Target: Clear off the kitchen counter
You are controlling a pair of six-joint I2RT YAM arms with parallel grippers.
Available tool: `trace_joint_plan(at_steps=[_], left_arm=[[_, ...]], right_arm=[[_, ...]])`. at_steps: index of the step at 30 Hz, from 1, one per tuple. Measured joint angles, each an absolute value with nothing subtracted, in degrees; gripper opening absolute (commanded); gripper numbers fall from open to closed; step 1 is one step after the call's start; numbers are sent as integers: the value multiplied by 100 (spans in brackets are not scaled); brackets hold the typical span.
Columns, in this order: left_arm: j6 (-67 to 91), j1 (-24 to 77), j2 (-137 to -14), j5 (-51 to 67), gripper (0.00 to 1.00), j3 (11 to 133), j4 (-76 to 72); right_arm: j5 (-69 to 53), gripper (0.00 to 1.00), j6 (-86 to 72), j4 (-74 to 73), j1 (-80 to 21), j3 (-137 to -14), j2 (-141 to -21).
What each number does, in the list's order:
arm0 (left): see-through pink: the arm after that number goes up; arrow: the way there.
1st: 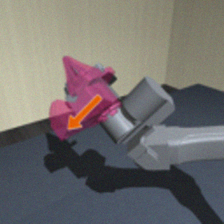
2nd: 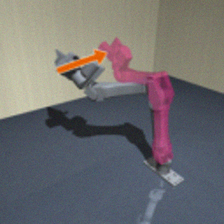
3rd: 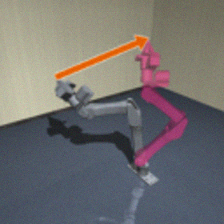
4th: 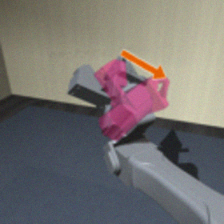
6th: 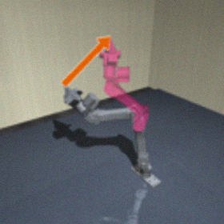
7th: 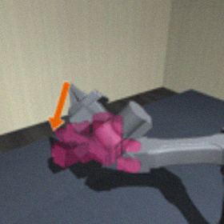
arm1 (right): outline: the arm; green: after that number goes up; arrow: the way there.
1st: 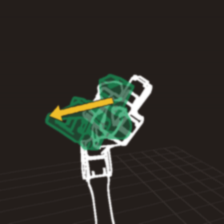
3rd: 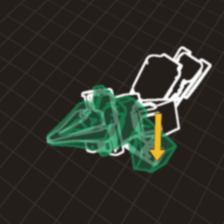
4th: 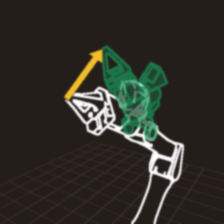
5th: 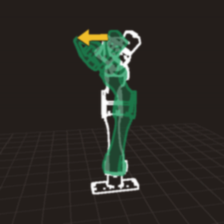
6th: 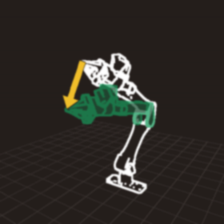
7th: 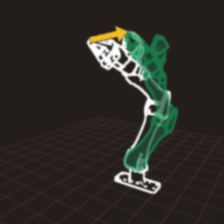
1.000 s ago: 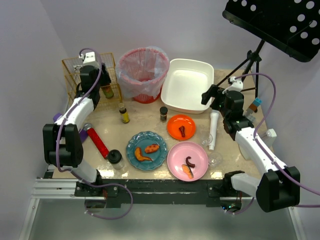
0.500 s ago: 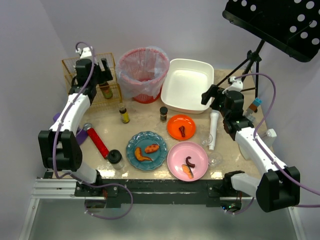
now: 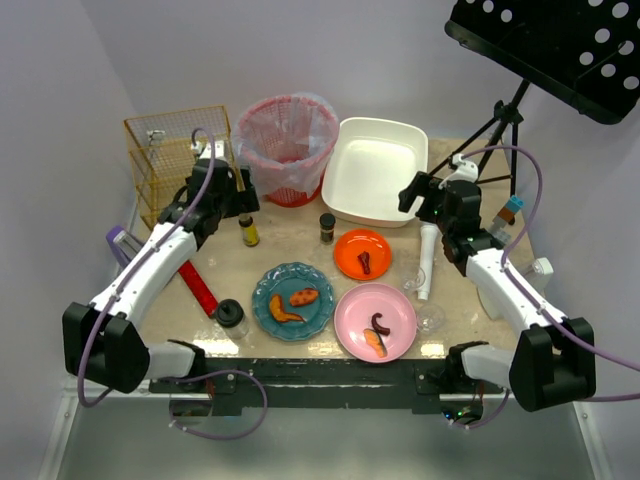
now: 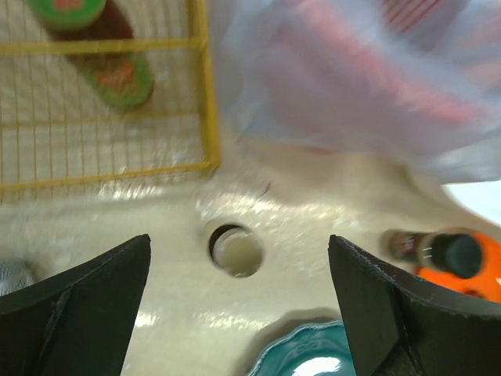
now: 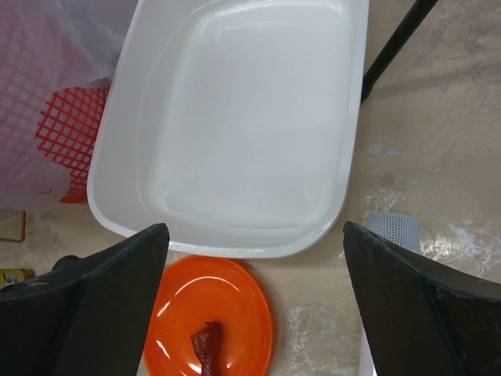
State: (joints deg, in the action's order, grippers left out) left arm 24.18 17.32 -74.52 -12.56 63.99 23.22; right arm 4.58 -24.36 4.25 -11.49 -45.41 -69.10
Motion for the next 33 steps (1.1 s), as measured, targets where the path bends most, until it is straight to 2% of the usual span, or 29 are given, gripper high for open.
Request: trace_joint_plan(at_steps=[7,10,16,22,24,28,33], left_arm=[[2740,1662,-7699,-1431,100,5780,2331],[2755,1664,-7804,-1420,95,5767,2121],[2812,1691,-8110,-1413,62,5760,1804],[2786,1708,-8193,-1409,41,5728,1747],[2790,1730,-8193,-1417,30,5728,1743],[2742,1769,-8189,-1518,0,5725,1743],[2735,1806,-8178,-1632,0,5730,1793]], right_arm=[[349,98,-2438,436,-1149,-4541,-6904],[346,98,-2436,434,-1149,-4541,-6901],[346,98,-2438,432,-1149,-4541,-6897],[346,98,-2438,432,-1149,-4541,-6895],[346,98,-2438,432,-1149,-4541,-6895],[342,98,-2443,432,-1149,-4541,-6895],[338,98,-2445,434,-1149,-4541,-6895]])
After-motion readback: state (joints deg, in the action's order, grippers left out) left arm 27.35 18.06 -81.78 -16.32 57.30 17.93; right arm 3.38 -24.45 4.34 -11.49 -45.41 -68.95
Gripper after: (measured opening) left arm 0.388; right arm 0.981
